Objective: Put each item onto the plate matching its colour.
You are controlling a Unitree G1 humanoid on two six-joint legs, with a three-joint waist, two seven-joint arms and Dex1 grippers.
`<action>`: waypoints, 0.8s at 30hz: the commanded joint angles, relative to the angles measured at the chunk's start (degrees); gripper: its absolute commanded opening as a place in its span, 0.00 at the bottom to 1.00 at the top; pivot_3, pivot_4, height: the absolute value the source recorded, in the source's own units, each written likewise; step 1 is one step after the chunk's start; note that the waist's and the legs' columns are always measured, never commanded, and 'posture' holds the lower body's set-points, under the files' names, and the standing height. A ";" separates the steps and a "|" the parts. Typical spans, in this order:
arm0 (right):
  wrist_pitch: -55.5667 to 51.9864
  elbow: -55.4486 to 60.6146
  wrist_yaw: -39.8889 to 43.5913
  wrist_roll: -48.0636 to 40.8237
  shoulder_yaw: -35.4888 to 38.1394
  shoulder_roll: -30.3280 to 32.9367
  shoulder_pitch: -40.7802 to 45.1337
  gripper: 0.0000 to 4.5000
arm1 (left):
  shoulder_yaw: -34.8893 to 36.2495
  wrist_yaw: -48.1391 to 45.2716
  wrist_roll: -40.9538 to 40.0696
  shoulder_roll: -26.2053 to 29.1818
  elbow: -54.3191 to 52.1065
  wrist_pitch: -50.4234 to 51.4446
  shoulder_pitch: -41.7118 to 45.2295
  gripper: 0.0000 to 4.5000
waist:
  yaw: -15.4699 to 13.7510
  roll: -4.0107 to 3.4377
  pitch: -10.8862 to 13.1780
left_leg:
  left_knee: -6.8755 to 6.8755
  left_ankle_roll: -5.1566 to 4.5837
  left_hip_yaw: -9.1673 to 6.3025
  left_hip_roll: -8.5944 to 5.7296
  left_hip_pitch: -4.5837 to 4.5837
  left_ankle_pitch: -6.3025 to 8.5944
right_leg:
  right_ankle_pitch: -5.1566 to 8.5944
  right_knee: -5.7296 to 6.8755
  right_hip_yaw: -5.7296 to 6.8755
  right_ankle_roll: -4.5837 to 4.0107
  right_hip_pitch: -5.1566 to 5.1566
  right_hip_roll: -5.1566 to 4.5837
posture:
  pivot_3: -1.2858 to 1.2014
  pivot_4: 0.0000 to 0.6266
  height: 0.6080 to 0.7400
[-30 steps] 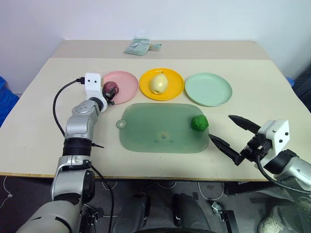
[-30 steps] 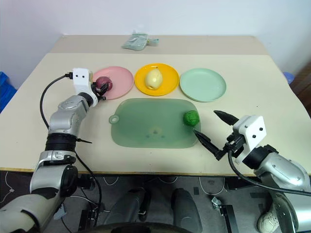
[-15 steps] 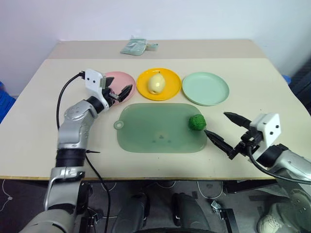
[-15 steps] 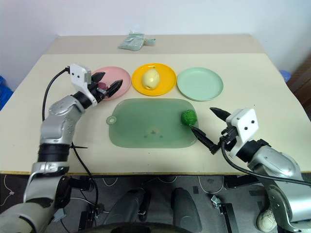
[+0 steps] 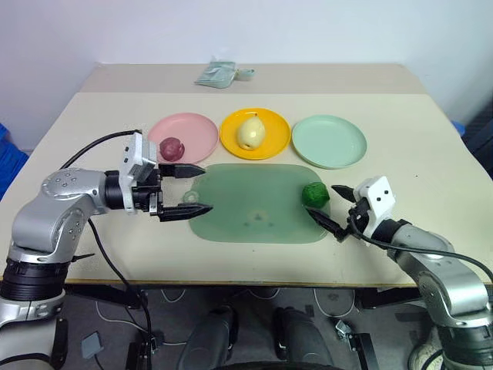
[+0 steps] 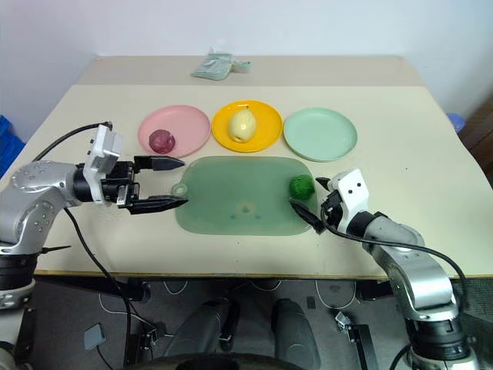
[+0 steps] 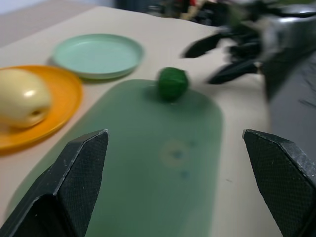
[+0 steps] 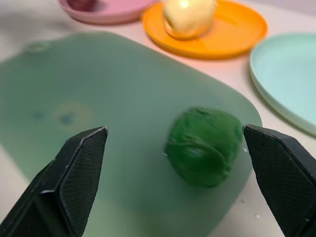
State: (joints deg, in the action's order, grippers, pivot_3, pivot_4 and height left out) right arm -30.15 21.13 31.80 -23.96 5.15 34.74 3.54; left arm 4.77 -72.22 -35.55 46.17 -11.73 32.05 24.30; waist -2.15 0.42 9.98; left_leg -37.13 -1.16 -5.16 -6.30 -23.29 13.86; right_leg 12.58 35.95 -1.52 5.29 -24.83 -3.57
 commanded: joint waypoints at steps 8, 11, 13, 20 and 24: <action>4.59 -7.06 1.37 3.96 -1.60 -2.14 3.98 1.00 | -0.73 -2.95 1.27 1.83 -2.26 -4.69 -1.33 0.99 | 0.05 0.00 0.00 | 0.02 0.00 0.00 0.01 0.00 0.00 | 0.00 0.00 -0.01 0.01 -0.03 0.01 | 0.52 0.24 1.00; 4.60 -8.35 1.82 3.92 -1.82 -2.83 4.67 0.88 | -0.78 -2.36 1.52 1.59 -2.21 -5.14 -1.38 1.00 | 0.08 0.00 0.00 | 0.03 0.00 0.01 0.01 -0.01 0.00 | 0.00 0.00 -0.01 0.00 -0.04 0.01 | 0.52 0.24 1.00; 4.86 -8.84 2.19 3.99 -1.90 -3.11 4.94 0.71 | -0.79 -1.79 1.64 1.41 -2.29 -5.30 -1.52 1.00 | 0.07 0.00 0.00 | 0.03 0.00 0.01 0.01 0.00 0.00 | -0.01 0.01 -0.01 0.01 -0.04 0.01 | 0.52 0.24 1.00; 7.66 -12.41 2.71 4.56 -1.47 -5.01 10.31 0.35 | -0.49 1.32 2.84 0.44 -0.86 -6.30 -1.89 1.00 | 0.17 -0.01 0.01 | 0.04 0.00 0.01 0.01 0.00 0.00 | -0.01 0.01 -0.01 0.01 -0.05 0.02 | 0.52 0.24 1.00; 13.05 -27.83 2.01 7.07 -0.94 -6.71 23.36 0.35 | -1.03 6.68 5.17 -2.99 0.24 -7.84 -1.58 1.00 | 0.55 -0.01 0.01 | 0.03 0.01 0.03 0.00 0.02 -0.01 | -0.02 0.02 -0.02 0.02 -0.04 0.02 | 0.52 0.24 1.00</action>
State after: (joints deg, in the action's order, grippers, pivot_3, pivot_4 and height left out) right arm -20.96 -1.54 34.45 -18.23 2.84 28.26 21.88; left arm 3.35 -68.03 -31.43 44.04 -11.20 25.54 22.10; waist -1.60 0.40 9.99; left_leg -37.11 -1.14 -5.11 -6.30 -23.27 13.84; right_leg 12.54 35.99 -1.53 5.32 -24.87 -3.55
